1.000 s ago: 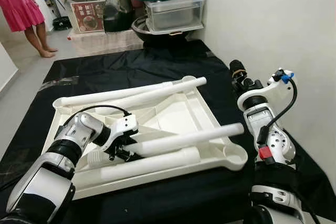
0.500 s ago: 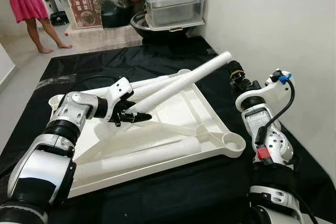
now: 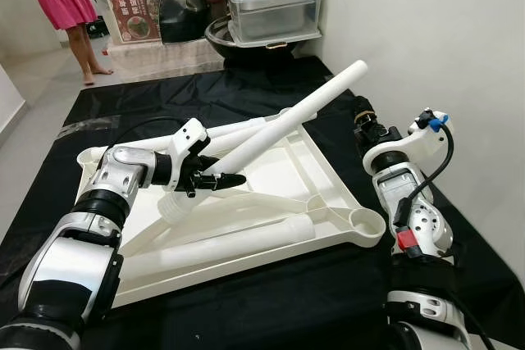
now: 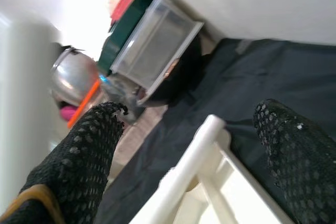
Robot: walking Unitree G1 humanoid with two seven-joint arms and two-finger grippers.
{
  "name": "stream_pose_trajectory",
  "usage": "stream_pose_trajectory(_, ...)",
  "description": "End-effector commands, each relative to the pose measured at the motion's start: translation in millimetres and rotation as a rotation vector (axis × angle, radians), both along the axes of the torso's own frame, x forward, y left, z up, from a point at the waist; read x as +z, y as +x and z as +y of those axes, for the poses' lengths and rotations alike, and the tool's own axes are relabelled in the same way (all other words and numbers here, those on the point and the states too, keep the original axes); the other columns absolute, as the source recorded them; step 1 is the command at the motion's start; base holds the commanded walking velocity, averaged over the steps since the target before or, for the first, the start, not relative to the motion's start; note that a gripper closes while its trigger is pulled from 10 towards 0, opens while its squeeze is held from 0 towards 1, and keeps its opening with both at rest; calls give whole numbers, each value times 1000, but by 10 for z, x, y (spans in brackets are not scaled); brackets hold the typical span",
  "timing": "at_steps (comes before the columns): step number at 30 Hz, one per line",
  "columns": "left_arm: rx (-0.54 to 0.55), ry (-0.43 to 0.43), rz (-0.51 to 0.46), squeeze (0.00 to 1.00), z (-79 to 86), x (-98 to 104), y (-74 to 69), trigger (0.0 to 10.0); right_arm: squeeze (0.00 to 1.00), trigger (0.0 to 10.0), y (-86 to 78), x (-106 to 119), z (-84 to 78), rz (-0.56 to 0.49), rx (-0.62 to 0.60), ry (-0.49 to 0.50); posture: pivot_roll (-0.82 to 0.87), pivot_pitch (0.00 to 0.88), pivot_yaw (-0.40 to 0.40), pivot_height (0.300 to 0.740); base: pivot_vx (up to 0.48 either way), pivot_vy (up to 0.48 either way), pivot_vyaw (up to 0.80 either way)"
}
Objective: Building children table
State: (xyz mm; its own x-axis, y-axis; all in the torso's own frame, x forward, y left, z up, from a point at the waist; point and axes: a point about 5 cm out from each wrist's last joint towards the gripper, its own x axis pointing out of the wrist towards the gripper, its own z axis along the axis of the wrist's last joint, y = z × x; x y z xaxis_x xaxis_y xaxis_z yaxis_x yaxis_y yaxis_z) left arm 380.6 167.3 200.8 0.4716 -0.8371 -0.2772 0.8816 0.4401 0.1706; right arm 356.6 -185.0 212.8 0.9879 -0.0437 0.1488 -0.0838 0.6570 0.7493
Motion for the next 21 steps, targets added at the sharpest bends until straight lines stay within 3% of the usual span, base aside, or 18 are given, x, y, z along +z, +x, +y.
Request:
stream_pose_trajectory(1, -8, -60, -52, 0, -19, 99, -7, 0, 0, 10000, 2, 10, 93, -28, 61, 1, -30, 0, 16, 740, 0, 0, 0)
stream_pose_trajectory(2, -8, -60, -52, 0, -19, 99, -7, 0, 0, 10000, 2, 10, 93, -28, 61, 1, -30, 0, 16, 740, 0, 0, 0)
stream_pose_trajectory(4, 29, -87, -81, 0, 9, 136, -2, 0, 0, 10000, -32, 146, 155, -134, 146, 5, -29, 0, 13, 740, 0, 0, 0)
stream_pose_trajectory(5, 55, -98, -92, 0, 55, 149, -3, 863, 0, 10000, -83, 216, 223, -199, 236, -12, -29, 0, 12, 740, 0, 0, 0)
stream_pose_trajectory(6, 69, -107, -99, 0, 87, 162, -9, 2392, 0, 10000, -130, 252, 280, -238, 310, -32, -26, 0, 10, 740, 0, 0, 0)
stream_pose_trajectory(7, 69, -107, -99, 0, 87, 162, -9, 2392, 0, 10000, -130, 252, 280, -238, 310, -32, -26, 0, 10, 740, 0, 0, 0)
stream_pose_trajectory(9, 64, -119, -103, 0, 116, 178, -35, 4196, 0, 10000, -218, 266, 390, -282, 432, -65, -23, 0, 6, 740, 0, 0, 0)
stream_pose_trajectory(11, 52, -122, -104, 0, 112, 182, -53, 4196, 0, 10000, -248, 259, 428, -291, 468, -73, -23, 0, 6, 740, 0, 0, 0)
stream_pose_trajectory(12, 51, -123, -104, 0, 111, 182, -58, 5059, 0, 10000, -250, 258, 432, -292, 471, -74, -22, 0, 6, 740, 0, 0, 0)
stream_pose_trajectory(14, 48, -123, -104, 0, 107, 179, -69, 5059, 0, 10000, -253, 253, 441, -293, 475, -75, -22, 0, 6, 740, 0, 0, 0)
stream_pose_trajectory(15, 36, -125, -111, 0, 89, 185, -110, 10000, 0, 10000, -304, 219, 524, -306, 531, -113, -24, 0, 8, 740, 0, 0, 0)
stream_pose_trajectory(18, 29, -128, -116, 0, 77, 192, -135, 10000, 0, 10000, -342, 195, 581, -314, 572, -140, -24, 0, 8, 740, 0, 0, 0)
stream_pose_trajectory(21, -83, -167, -129, 0, -72, 259, -320, 10000, 0, 10000, -369, 92, 659, -293, 615, -213, -13, 0, -4, 740, 0, 0, 0)
